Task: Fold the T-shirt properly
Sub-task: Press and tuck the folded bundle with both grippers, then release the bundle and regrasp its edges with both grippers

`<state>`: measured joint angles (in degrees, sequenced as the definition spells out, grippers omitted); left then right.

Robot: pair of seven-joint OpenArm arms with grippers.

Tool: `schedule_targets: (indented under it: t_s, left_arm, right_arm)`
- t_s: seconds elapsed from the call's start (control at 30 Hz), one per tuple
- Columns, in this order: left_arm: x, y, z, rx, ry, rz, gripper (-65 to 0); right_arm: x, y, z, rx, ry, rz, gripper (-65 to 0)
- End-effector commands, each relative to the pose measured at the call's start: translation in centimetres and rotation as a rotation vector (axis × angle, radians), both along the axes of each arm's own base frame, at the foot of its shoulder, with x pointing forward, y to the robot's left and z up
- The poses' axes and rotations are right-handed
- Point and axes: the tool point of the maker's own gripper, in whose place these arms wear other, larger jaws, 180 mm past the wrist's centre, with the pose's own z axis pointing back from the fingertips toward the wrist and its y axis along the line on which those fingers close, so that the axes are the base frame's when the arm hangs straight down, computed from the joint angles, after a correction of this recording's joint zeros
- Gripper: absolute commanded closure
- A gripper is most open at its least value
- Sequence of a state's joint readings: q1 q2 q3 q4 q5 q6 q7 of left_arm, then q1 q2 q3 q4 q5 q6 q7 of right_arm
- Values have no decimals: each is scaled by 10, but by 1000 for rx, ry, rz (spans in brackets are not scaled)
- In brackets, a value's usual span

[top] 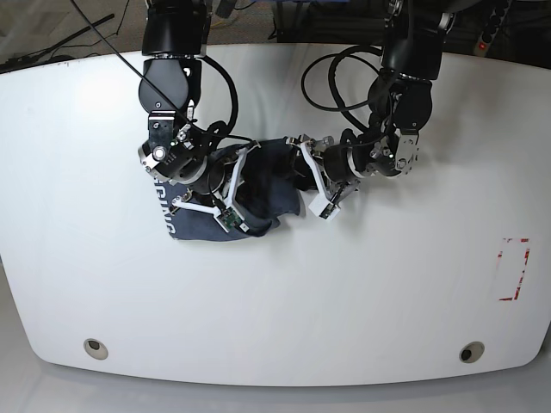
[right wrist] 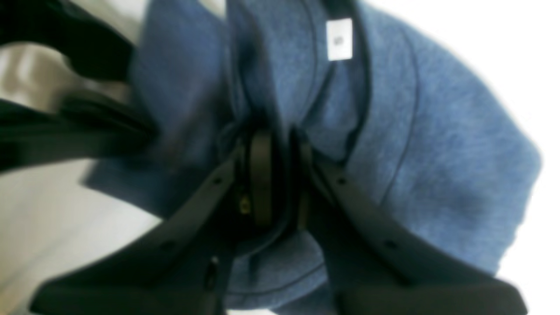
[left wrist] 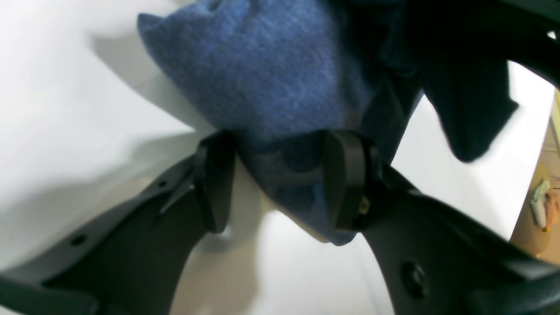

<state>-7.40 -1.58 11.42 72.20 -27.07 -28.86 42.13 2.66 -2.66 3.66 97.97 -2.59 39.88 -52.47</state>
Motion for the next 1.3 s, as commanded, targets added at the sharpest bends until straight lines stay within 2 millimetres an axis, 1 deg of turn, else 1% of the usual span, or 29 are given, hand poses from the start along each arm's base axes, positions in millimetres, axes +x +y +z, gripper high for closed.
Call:
schedule_targets:
  t_s: [0.0,0.07,0.13,0.2,0.23,0.27,0.3,0.4,0.5,0.57,0.6,0.63,0.7,0.77,0.87,0.93,1.03,1.1,1.17,1.2,1.27]
  left_arm:
    - [1,4,-5,44,17,-6,-301]
    - [0,2,-6,38,19,-8,-303]
    - [5,-5,0,17,1,-7,-303]
    - [8,-7,4,2,-18,1,-303]
    - [9,-7,5,-1,-21,3,-303]
    - [8,-8,5,-4,-22,4,-303]
    - [8,-9,5,-8,-23,4,-303]
    - [9,-10,7,-10,-28,2,-303]
    - [8,-9,6,-10,-27,2,-301]
    - [8,-8,6,-8,-27,3,-301]
    - [8,-7,6,-7,-27,4,-301]
    - [9,-6,7,-8,-28,7,-301]
    - [9,-6,7,-9,-30,10,-300]
    - [10,-4,9,-14,-39,20,-300]
    - [16,10,19,-27,-68,73,-300]
    - [17,16,24,-25,-84,89,-300]
    - [23,32,37,4,-136,92,-300]
    - [21,39,43,20,-164,90,-300]
    - [20,40,49,20,-185,91,-301]
    - [21,45,54,31,-205,90,-301]
    - [19,60,58,74,-231,83,-300]
  right_arm:
    - [7,14,26,47,-70,12,-55]
    - [5,22,31,41,-73,26,-55]
    - [2,32,36,35,-78,57,-55]
    - [-4,50,36,33,-78,113,-54]
    - [-6,55,35,34,-77,129,-54]
    - [-8,60,33,33,-69,147,-54]
    - [-11,64,25,34,-46,160,-54]
    - [-10,71,15,66,-29,167,-55]
    - [-12,79,-3,116,4,175,-55]
    - [-10,82,-9,135,11,174,-59]
    - [-8,80,-12,141,17,166,-67]
    - [-7,74,-17,143,32,147,-98]
    - [-3,65,-17,148,31,113,-165]
    - [-1,57,-18,150,30,87,-254]
    - [3,52,-7,151,-5,73,-363]
    - [5,51,2,149,-33,72,-398]
    - [5,47,11,130,-51,70,-409]
    - [6,43,23,108,-78,64,-409]
    - [7,40,31,93,-95,61,-409]
    - [8,38,40,85,-120,59,-409]
    - [9,35,52,70,-148,54,-409]
